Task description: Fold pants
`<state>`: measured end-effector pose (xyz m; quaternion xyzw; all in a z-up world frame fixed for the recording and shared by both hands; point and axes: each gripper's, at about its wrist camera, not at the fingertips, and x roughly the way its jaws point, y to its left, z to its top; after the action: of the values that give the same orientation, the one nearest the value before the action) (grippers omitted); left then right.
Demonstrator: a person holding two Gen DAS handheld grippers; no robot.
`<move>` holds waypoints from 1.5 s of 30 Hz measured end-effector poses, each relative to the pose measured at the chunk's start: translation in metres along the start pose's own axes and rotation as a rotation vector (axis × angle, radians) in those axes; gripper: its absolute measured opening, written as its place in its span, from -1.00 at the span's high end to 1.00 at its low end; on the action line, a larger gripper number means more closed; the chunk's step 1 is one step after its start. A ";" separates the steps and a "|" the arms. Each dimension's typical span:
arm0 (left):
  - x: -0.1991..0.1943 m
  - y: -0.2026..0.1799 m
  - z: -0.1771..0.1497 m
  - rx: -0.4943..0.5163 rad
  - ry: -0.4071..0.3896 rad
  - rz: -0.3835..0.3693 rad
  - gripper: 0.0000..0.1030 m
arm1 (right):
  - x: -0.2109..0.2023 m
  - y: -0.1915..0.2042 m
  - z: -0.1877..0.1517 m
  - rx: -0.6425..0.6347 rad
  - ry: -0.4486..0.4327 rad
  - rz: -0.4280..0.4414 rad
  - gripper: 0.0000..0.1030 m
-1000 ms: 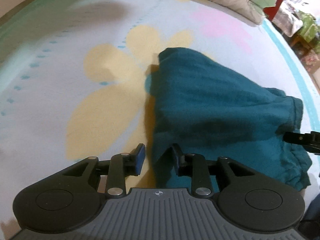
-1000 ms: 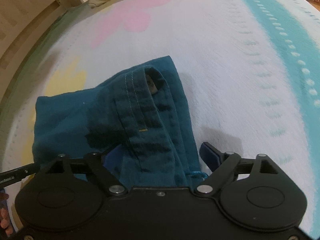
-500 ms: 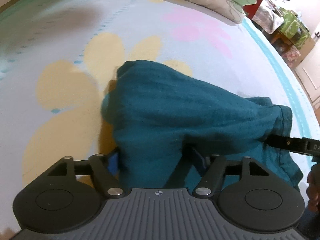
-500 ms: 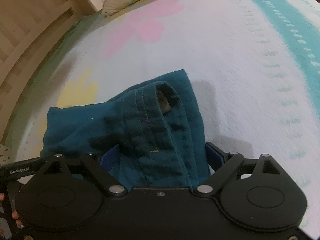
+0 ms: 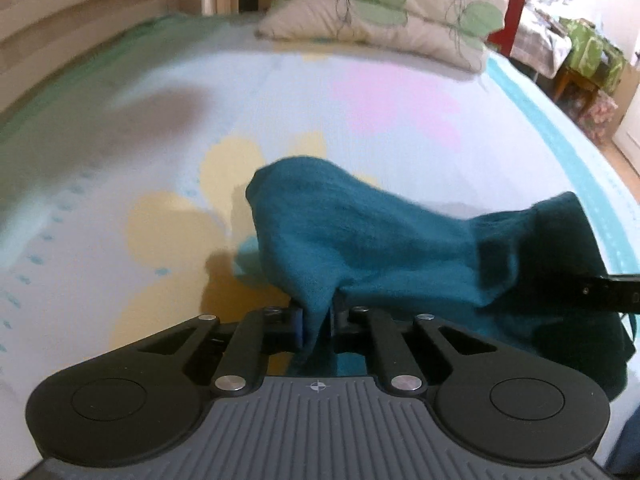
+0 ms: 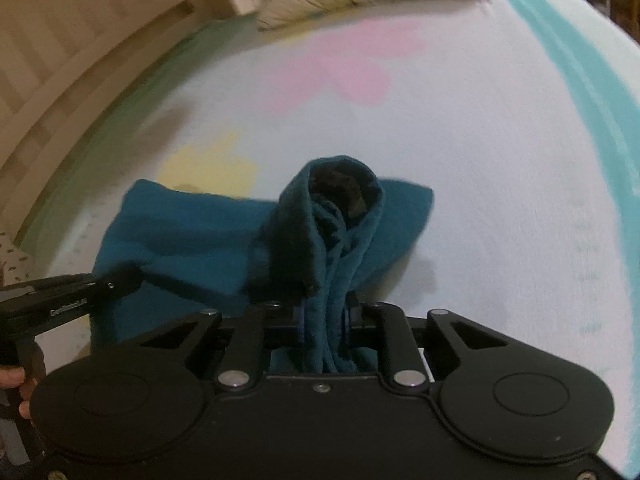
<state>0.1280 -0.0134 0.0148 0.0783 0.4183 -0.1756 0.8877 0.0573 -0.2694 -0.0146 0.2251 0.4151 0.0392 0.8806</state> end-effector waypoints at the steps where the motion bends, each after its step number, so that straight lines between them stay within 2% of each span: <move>1: -0.006 0.004 0.004 0.002 -0.012 0.011 0.80 | -0.001 0.007 0.006 -0.006 -0.007 0.018 0.50; 6: -0.020 0.045 0.032 -0.012 -0.065 0.090 0.79 | 0.027 0.049 0.052 -0.039 -0.023 0.106 0.50; 9: -0.004 0.078 0.044 -0.036 -0.023 0.130 0.72 | 0.066 0.069 0.070 -0.061 -0.007 0.113 0.44; 10: 0.006 0.085 0.045 -0.048 0.000 0.138 0.67 | 0.079 0.071 0.072 -0.056 0.008 0.104 0.30; 12: 0.028 0.101 0.041 -0.086 0.076 0.159 0.64 | 0.108 0.068 0.075 -0.044 0.058 0.027 0.04; 14: 0.039 0.108 0.033 -0.111 0.142 0.190 0.64 | 0.127 0.061 0.076 -0.044 0.107 -0.062 0.03; 15: 0.038 0.109 0.027 -0.116 0.135 0.194 0.64 | 0.128 0.056 0.074 -0.031 0.115 -0.047 0.01; 17: 0.029 0.107 0.017 -0.122 0.099 0.209 0.65 | 0.116 0.048 0.070 0.004 0.088 -0.023 -0.02; 20: 0.017 0.098 0.010 -0.137 0.108 0.246 0.65 | 0.092 0.049 0.065 0.018 0.038 -0.026 -0.12; 24: -0.008 0.079 0.000 -0.145 0.059 0.243 0.65 | 0.065 0.071 0.056 -0.056 -0.060 -0.053 -0.12; 28: -0.011 0.069 -0.009 -0.135 0.082 0.204 0.65 | 0.076 0.073 0.034 -0.114 0.004 -0.053 -0.08; 32: 0.007 0.064 -0.025 -0.127 0.154 0.228 0.65 | 0.095 0.061 0.018 -0.083 0.097 -0.126 -0.01; 35: 0.002 0.063 -0.028 -0.129 0.129 0.240 0.65 | 0.085 0.057 0.014 -0.048 0.087 -0.114 -0.03; 40: -0.031 0.052 -0.023 -0.137 0.070 0.276 0.66 | 0.045 0.067 0.018 -0.045 0.011 -0.076 -0.04; 45: -0.064 0.028 -0.019 -0.130 0.033 0.363 0.65 | 0.008 0.086 0.009 -0.033 -0.002 -0.046 -0.09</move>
<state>0.0870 0.0337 0.0517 0.0979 0.4223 0.0159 0.9010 0.0793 -0.1934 0.0211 0.2010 0.4186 0.0253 0.8853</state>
